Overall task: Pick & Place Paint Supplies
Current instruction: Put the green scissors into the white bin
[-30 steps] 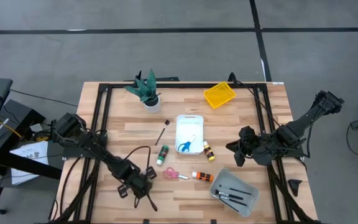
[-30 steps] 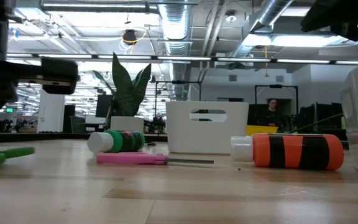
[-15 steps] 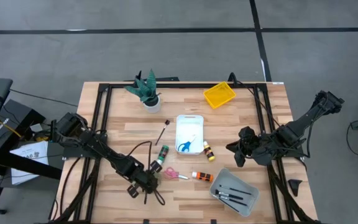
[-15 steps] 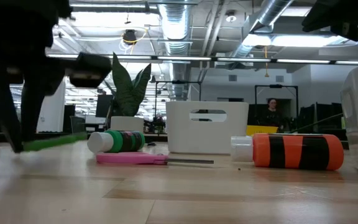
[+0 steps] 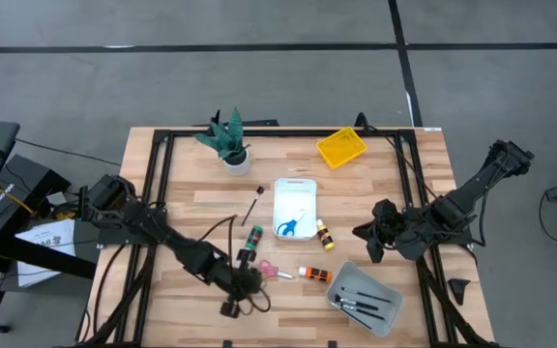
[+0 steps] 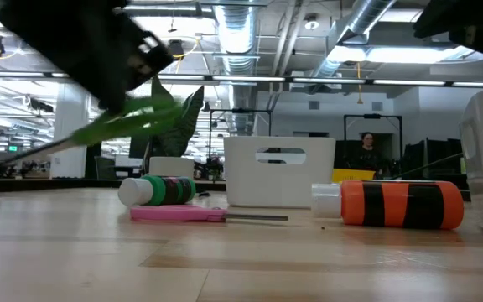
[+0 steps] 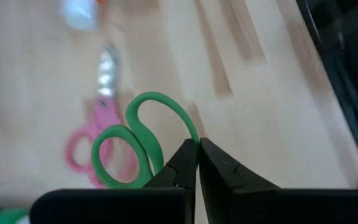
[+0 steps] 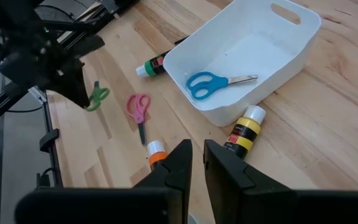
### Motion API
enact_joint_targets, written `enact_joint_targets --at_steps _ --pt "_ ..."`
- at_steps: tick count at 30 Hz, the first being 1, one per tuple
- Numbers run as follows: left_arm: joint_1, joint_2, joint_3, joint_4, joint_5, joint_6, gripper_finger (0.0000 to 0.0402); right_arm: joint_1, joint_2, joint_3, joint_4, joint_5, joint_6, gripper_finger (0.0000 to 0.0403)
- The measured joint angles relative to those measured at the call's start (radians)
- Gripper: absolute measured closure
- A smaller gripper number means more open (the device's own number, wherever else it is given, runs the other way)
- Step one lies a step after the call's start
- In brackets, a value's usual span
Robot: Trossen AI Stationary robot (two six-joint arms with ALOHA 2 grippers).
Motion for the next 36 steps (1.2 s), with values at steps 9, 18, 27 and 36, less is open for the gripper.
enact_joint_targets --at_steps 9,18,27,36 --pt "0.091 -0.001 0.071 0.167 -0.183 -0.169 0.0401 0.040 0.000 0.000 0.004 0.003 0.000 0.0364" --pt "0.269 -0.002 0.093 0.322 -0.294 -0.169 0.0401 0.064 0.000 0.000 0.005 0.023 0.003 0.0364" --pt "0.446 -0.002 0.093 0.476 -0.360 -0.137 0.0401 0.067 0.000 0.000 0.007 0.026 0.003 0.0364" --pt "0.496 0.027 0.093 0.523 -0.382 -0.140 0.0401 0.065 0.000 0.000 0.002 0.026 0.010 0.0364"
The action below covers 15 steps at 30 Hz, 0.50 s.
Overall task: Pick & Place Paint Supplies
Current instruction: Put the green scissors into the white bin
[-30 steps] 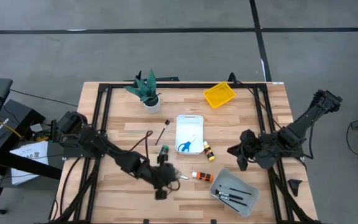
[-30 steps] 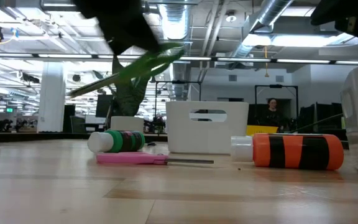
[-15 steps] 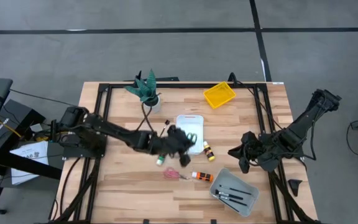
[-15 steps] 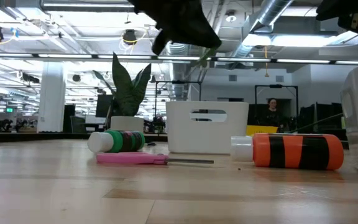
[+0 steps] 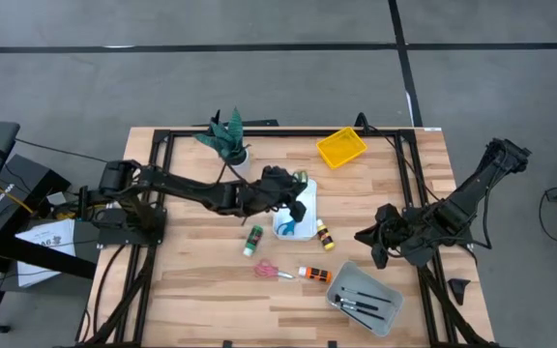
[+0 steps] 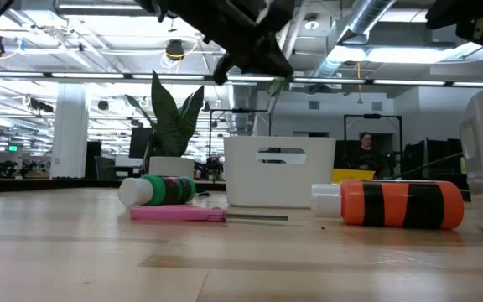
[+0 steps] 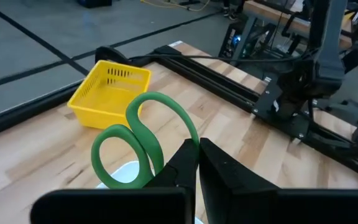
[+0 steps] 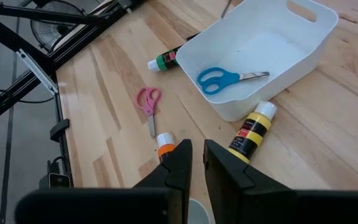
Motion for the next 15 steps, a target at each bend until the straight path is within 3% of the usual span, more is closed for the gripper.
enact_joint_targets --at_steps 5,15 --pt "-0.019 0.092 -0.001 0.075 -0.001 -0.022 0.0401 -0.008 0.000 0.000 -0.002 0.000 0.006 0.0364" --pt "-0.027 0.139 -0.002 0.024 -0.025 -0.071 0.0401 -0.008 0.000 0.000 -0.002 0.000 0.017 0.0364"
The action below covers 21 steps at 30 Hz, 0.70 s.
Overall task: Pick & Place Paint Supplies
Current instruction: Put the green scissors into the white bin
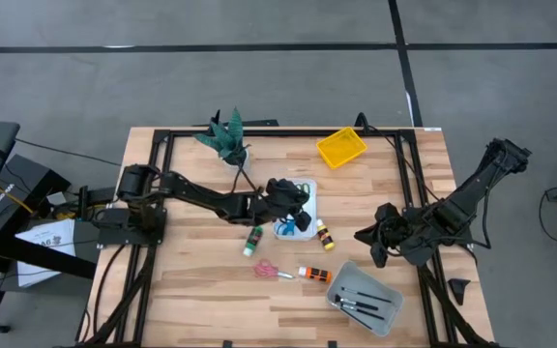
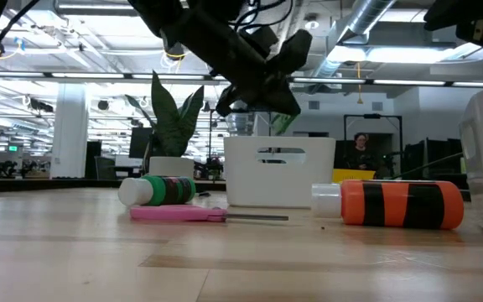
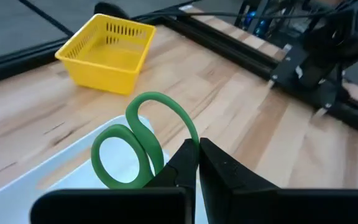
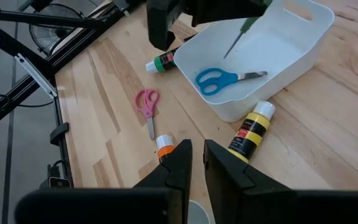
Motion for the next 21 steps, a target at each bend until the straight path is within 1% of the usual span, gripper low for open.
enact_joint_targets --at_steps 5,18,21 --pt "0.000 0.000 0.000 -0.101 0.008 -0.011 0.0401 0.000 0.000 0.000 0.000 0.000 -0.001 0.0364" --pt "-0.003 0.000 0.000 -0.135 0.012 -0.055 0.0401 0.000 0.000 0.000 0.005 0.000 -0.009 0.0364" --pt "-0.003 0.003 0.000 -0.135 0.085 -0.056 0.0401 0.000 0.000 0.000 0.008 0.000 -0.009 0.0364"
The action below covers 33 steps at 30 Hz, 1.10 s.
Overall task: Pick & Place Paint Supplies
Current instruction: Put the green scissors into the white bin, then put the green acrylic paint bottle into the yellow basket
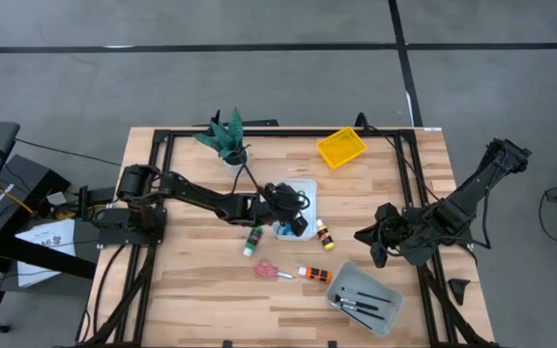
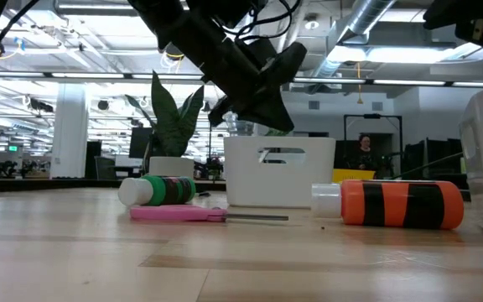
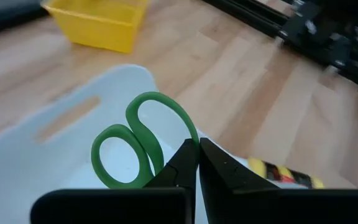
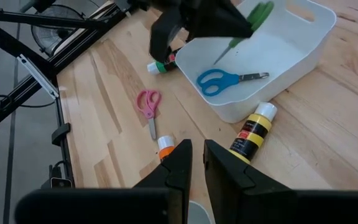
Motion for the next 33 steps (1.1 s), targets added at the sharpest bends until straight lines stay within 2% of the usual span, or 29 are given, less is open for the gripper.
enact_joint_targets --at_steps 15,33 --pt "0.016 0.010 0.000 -0.055 0.059 0.000 0.0401 0.000 0.000 0.000 0.000 0.000 0.000 0.0364" --pt "0.016 0.010 0.000 -0.035 0.039 -0.003 0.0355 0.000 0.000 0.000 -0.001 0.000 0.000 0.0364"
